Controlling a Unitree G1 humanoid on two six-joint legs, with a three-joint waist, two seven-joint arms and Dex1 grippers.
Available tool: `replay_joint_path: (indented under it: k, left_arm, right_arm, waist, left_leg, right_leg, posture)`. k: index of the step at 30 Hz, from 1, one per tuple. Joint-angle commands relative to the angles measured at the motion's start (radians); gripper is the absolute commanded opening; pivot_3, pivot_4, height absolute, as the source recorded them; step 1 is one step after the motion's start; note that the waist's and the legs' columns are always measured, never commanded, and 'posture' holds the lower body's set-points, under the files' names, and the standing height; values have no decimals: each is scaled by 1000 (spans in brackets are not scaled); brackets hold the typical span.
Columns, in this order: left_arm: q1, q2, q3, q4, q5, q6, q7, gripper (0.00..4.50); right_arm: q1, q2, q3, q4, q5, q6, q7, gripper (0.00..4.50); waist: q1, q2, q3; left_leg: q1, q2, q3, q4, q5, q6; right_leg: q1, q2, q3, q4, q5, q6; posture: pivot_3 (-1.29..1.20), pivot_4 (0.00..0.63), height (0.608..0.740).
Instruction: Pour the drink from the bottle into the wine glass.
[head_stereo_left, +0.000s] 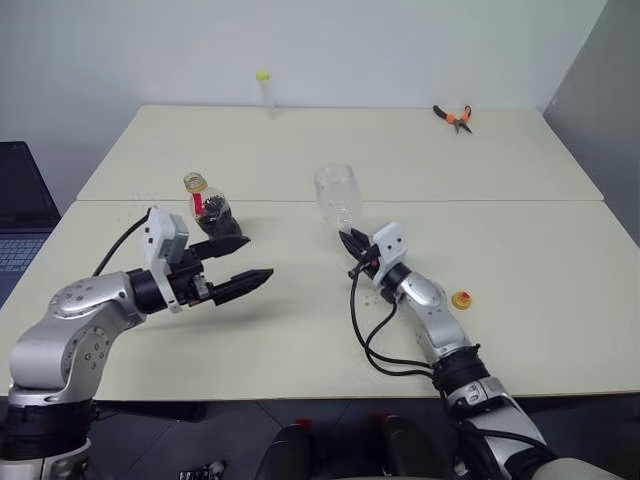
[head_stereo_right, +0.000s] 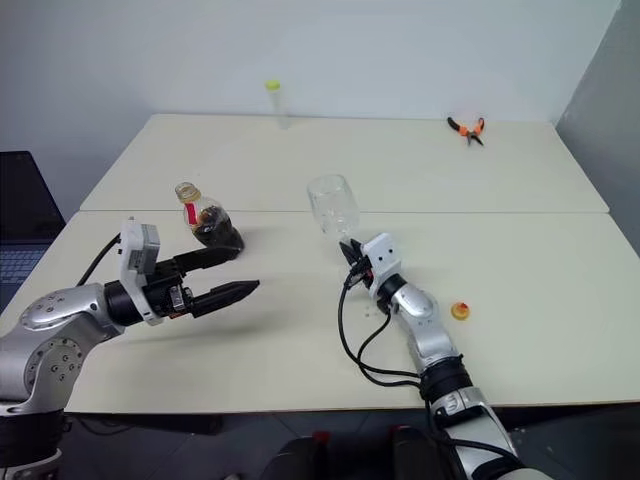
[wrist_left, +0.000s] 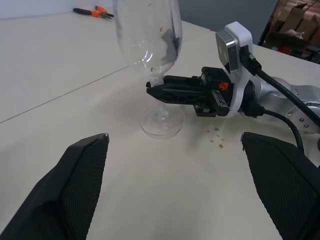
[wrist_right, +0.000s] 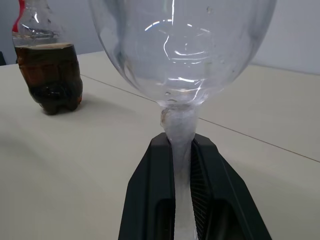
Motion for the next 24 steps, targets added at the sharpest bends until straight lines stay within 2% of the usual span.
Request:
replay_joint_path:
  k: [1, 8, 17, 24]
  left_arm:
    - [-22, 0, -5, -16, 3, -21, -4, 4500]
    - [-40, -2, -23, -3, 11, -30, -7, 4500]
    - [-44, -6, -29, 1, 24, -36, -9, 4500]
    - [-46, -9, -31, 5, 28, -42, -9, 4500]
  right_arm:
    - [20, -8, -7, -47, 17, -19, 25, 155]
    - [46, -13, -2, -81, 23, -1, 44, 155]
    - [46, -13, 2, -101, 14, 12, 49, 3232]
    - [45, -22, 6, -110, 1, 17, 45, 3232]
  waist:
    - [0, 0, 0]
    - [-1, 0, 0]
    - [-1, 0, 0]
    - [-1, 0, 0]
  left_leg:
    - [0, 0, 0, 0, 0, 0]
    - [0, 0, 0, 0, 0, 1]
    - [0, 0, 0, 0, 0, 1]
    - [0, 0, 0, 0, 0, 1]
  right_leg:
    - [0, 0, 0, 0, 0, 0]
    - [0, 0, 0, 0, 0, 0]
    - [0, 0, 0, 0, 0, 0]
    - [0, 0, 0, 0, 0, 0]
  posture:
    - [0, 150, 740]
    - [0, 150, 740]
    - [0, 150, 740]
    - [0, 150, 740]
